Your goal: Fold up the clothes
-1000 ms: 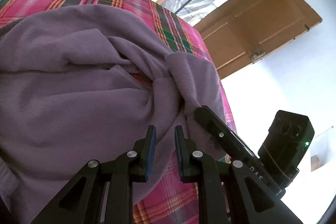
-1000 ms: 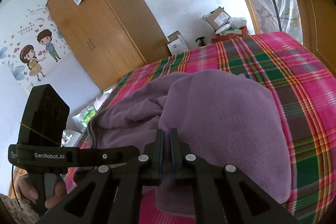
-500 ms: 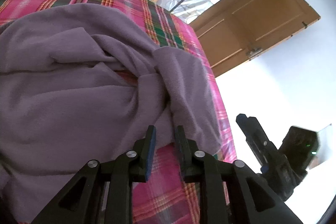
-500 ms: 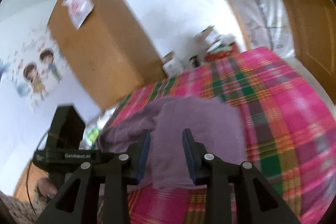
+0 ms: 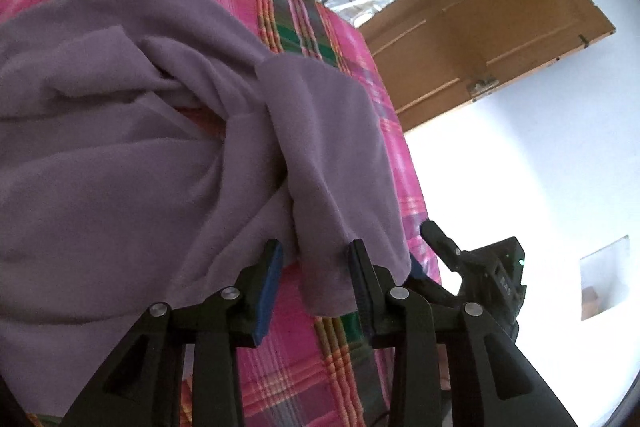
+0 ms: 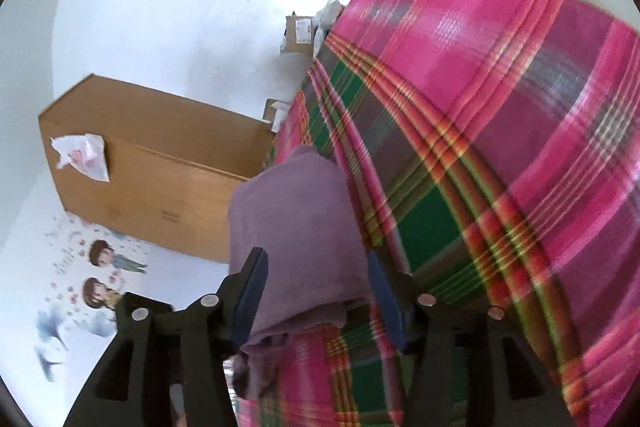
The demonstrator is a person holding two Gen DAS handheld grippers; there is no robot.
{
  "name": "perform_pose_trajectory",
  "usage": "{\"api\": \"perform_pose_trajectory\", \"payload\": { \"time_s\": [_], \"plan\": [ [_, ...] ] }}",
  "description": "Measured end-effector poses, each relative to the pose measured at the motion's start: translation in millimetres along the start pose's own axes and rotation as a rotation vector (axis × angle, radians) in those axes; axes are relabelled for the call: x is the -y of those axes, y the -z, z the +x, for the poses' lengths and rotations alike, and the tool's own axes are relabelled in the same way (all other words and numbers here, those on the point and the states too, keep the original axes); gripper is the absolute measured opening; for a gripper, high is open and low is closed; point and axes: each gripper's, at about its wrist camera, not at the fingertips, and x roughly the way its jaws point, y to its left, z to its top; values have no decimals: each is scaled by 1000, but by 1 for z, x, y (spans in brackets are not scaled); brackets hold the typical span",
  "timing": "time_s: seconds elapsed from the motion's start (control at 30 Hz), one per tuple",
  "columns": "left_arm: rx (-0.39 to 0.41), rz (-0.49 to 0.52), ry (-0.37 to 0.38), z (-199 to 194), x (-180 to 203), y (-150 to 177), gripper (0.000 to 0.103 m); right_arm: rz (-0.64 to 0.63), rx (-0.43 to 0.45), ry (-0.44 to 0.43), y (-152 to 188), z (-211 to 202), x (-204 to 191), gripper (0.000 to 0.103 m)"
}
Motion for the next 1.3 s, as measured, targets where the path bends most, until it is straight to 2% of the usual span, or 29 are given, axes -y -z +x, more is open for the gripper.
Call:
{"api": "perform_pose_trajectory", "payload": {
  "time_s": [0.2,0.27,0.33,0.43,0.5,0.7,0.9,1.07,1.2,1.3],
  "plan": [
    [-29,-6,8,11,0,0,35,-46,-56,19,2,21,-8,53],
    [-35,-19,26,14,-1,0,35,-73,-69,24,3,27,-12,41],
    [-40,-12,38,18,1,1,35,-117,-78,41,5,31,-19,15],
    [-35,6,50,19,7,3,35,-209,-64,76,8,29,-34,8],
    [-27,22,57,19,13,3,35,-258,-34,89,8,23,-43,7],
    [-27,80,115,26,44,0,35,-292,60,95,-2,-5,-52,6],
    [-65,110,162,48,72,-5,35,-311,186,129,-9,-44,-58,6],
    [-83,159,202,65,94,-6,35,-345,281,220,-18,-70,-64,6],
    [-120,171,186,85,100,-12,35,-372,353,325,-26,-82,-64,6],
    [-102,165,159,81,90,-11,35,-379,362,371,-29,-81,-59,6]
  ]
}}
